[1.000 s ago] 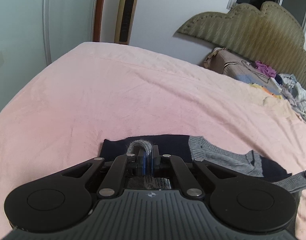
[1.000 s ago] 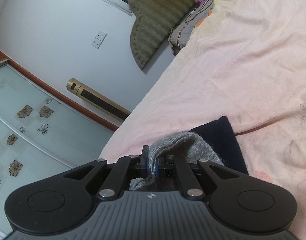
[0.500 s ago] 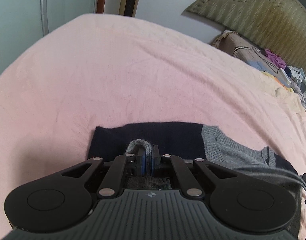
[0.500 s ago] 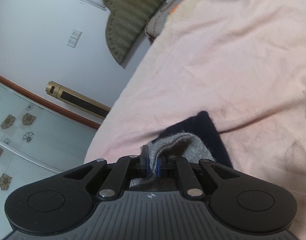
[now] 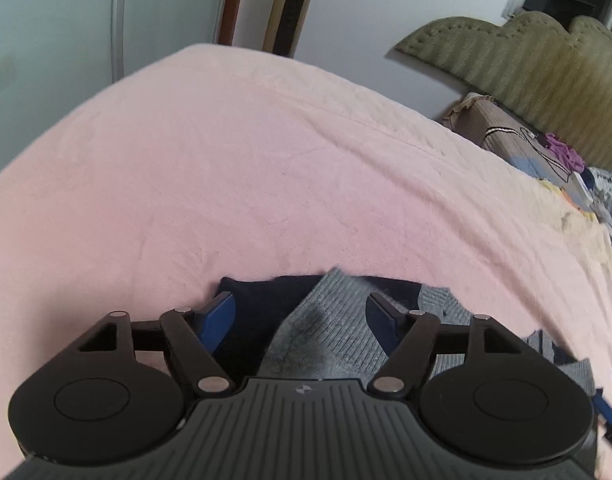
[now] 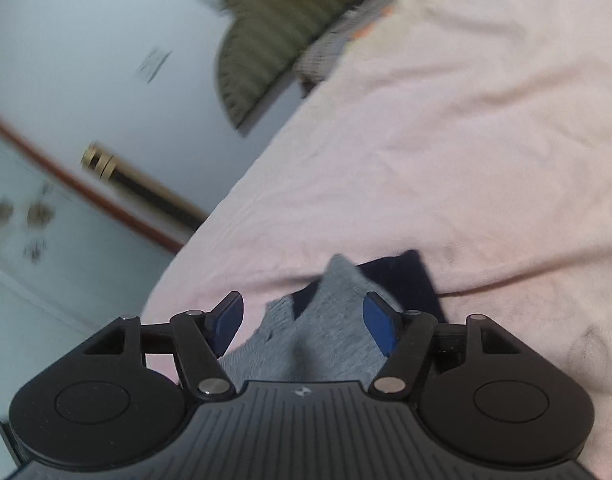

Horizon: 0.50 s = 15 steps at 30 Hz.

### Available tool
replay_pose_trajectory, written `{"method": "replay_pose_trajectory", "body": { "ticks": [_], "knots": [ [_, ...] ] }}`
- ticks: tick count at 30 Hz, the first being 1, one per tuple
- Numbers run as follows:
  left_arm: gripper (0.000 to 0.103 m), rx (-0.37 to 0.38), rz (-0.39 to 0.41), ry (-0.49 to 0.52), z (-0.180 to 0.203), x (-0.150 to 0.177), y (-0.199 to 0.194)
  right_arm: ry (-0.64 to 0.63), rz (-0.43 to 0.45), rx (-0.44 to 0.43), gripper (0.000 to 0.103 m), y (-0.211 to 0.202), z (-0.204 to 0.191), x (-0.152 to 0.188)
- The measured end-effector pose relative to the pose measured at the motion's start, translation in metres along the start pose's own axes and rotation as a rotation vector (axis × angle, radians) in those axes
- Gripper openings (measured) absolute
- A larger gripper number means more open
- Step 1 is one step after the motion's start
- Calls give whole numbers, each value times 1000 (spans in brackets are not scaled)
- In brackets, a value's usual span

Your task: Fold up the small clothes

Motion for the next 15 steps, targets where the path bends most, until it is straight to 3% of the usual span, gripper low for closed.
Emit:
{"method": "replay_pose_trajectory", "body": {
  "ticks": [5, 9, 11, 13, 15],
  "knots": [
    [79, -64, 53, 135, 11, 18, -13, -351, -44, 77, 70, 4, -49, 33],
    [80, -104, 53, 206, 13, 39, -16, -665, -68, 327, 71, 22, -61, 58],
    [80, -109, 50, 224, 12, 48, -19, -761, -33, 442, 72, 25, -63, 66],
    [80, -107, 58, 236, 10, 56, -25, -790, -3, 438, 75, 16, -70, 75],
    [81, -107, 67, 247, 9, 61, -29, -791, -11, 377, 81, 9, -77, 89]
  ]
}}
Point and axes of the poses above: each gripper's, at about its wrist camera, not at the fingertips, and y roughly the way its jaws point, z to its right, x to its underside, the point moved 8 cm from there along y, roughly the way its jaws point, and after that the axes turned 1 degree about x, right-handed, at the moved point
